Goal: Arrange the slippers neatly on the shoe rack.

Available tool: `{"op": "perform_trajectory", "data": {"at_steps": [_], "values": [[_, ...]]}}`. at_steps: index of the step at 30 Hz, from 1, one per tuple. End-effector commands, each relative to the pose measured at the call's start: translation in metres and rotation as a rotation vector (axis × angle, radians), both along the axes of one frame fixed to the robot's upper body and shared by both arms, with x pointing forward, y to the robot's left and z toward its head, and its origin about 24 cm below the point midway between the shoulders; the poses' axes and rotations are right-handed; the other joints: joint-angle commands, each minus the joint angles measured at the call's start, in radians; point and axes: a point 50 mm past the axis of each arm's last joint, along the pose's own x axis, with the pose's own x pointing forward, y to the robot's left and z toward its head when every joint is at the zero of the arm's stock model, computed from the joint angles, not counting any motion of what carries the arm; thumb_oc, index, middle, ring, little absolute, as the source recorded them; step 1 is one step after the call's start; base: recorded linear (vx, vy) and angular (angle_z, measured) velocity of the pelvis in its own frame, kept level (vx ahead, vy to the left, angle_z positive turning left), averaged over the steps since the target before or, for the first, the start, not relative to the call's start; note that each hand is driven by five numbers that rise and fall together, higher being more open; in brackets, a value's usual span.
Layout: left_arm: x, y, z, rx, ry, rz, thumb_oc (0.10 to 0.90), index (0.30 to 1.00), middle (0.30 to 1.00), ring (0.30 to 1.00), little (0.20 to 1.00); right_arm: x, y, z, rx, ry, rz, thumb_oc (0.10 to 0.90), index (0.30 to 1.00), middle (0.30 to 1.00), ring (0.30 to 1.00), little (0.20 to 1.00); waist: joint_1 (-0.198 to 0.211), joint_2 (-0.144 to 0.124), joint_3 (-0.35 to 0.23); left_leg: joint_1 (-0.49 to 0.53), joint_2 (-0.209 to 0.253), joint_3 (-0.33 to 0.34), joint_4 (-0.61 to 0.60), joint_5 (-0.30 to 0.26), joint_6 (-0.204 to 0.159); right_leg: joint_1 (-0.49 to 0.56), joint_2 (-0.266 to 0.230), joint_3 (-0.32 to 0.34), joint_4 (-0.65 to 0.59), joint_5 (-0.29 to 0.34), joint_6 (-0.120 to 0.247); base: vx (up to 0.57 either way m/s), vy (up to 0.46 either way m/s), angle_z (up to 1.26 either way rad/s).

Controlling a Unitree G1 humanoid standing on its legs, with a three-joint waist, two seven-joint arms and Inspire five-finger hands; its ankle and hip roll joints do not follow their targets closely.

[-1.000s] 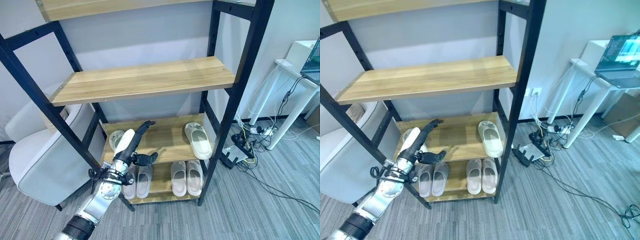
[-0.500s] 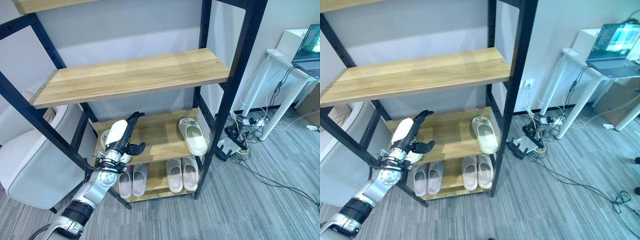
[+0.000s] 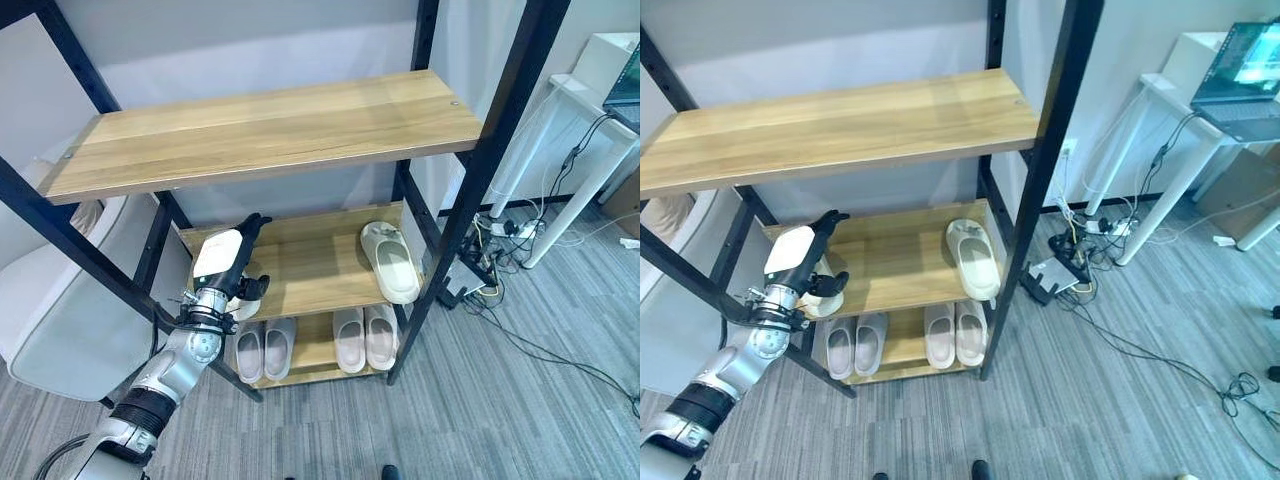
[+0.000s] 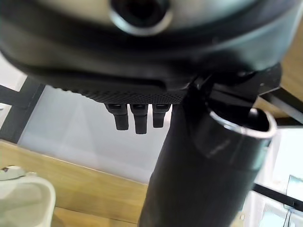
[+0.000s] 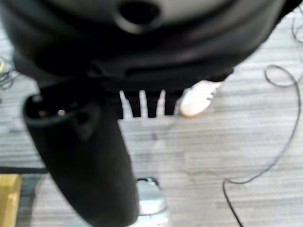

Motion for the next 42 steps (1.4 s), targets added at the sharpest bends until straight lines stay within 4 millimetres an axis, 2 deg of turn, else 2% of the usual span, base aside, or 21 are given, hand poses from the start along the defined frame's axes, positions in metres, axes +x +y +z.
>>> {"op": "perform_trajectory", "data": {"at_steps": [1,12,22,23,28,33,38,42], "values": [[0.024,0.019,0.084,0.039,-0.337,0.074,0.800,0.900,0.900,0.900,0.900,0.001,-0.010,0.004,-0.037,-0.002,0.055,0.800,0.900,0.900,0.900,0.900,0.004,-0.018,-0.002,-0.010,-0.092,0.010,0.005,-0.083,0.047,0.018,0.004,-0.036,0.014,-0.107,0.040,0.00,0.000,0.00],[0.019,0.040,0.081,0.061,-0.331,0.152,0.800,0.900,0.900,0.900,0.900,0.004,-0.011,0.005,-0.039,-0.010,0.098,0.800,0.900,0.900,0.900,0.900,0.009,-0.016,0.000,-0.013,-0.093,0.009,0.005,-0.084,0.046,0.012,0.003,-0.035,0.014,-0.106,0.040,0.00,0.000,0.00],[0.016,0.047,0.078,0.058,-0.319,0.174,0.800,0.900,0.900,0.900,0.900,0.005,-0.011,0.006,-0.030,-0.015,0.123,0.800,0.900,0.900,0.900,0.900,0.013,-0.019,0.003,-0.010,-0.093,0.009,0.005,-0.084,0.046,0.015,0.005,-0.039,0.014,-0.108,0.038,0.00,0.000,0.00],[0.016,-0.005,0.025,-0.205,-0.117,0.053,0.800,0.900,0.900,0.900,0.900,0.067,0.046,0.000,0.163,-0.280,-0.033,0.800,0.900,0.900,0.900,0.900,0.020,-0.057,-0.082,0.051,-0.071,0.036,0.005,-0.064,0.051,0.089,0.019,-0.084,0.025,-0.107,0.012,0.00,0.000,0.00],[0.021,-0.007,0.031,-0.183,-0.137,0.048,0.800,0.900,0.900,0.900,0.900,0.059,0.048,-0.003,0.158,-0.243,-0.022,0.800,0.900,0.900,0.900,0.900,0.017,-0.058,-0.087,0.028,-0.071,0.041,0.005,-0.073,0.041,0.081,0.011,-0.096,0.014,-0.110,0.029,0.01,-0.001,-0.03],[0.019,-0.006,0.026,-0.174,-0.120,0.057,0.800,0.900,0.900,0.900,0.900,0.049,0.046,-0.005,0.153,-0.207,-0.045,0.800,0.900,0.900,0.900,0.900,0.012,-0.048,-0.087,0.045,-0.069,0.052,0.005,-0.082,0.041,0.088,0.008,-0.087,0.014,-0.113,0.034,0.04,0.017,-0.01],[0.021,-0.006,0.027,-0.158,-0.122,0.062,0.800,0.900,0.900,0.900,0.900,0.046,0.045,-0.005,0.150,-0.196,-0.046,0.800,0.900,0.900,0.900,0.900,0.009,-0.045,-0.085,0.053,-0.068,0.057,0.005,-0.087,0.039,0.093,0.007,-0.084,0.014,-0.118,0.035,0.04,0.017,-0.04],[0.030,-0.005,0.030,-0.101,-0.125,0.079,0.800,0.900,0.900,0.900,0.900,0.046,0.041,-0.005,0.139,-0.186,-0.043,0.800,0.900,0.900,0.900,0.900,-0.001,-0.038,-0.074,0.051,-0.069,0.064,0.005,-0.091,0.038,0.085,0.004,-0.079,0.014,-0.117,0.040,0.04,0.017,-0.01]]}}
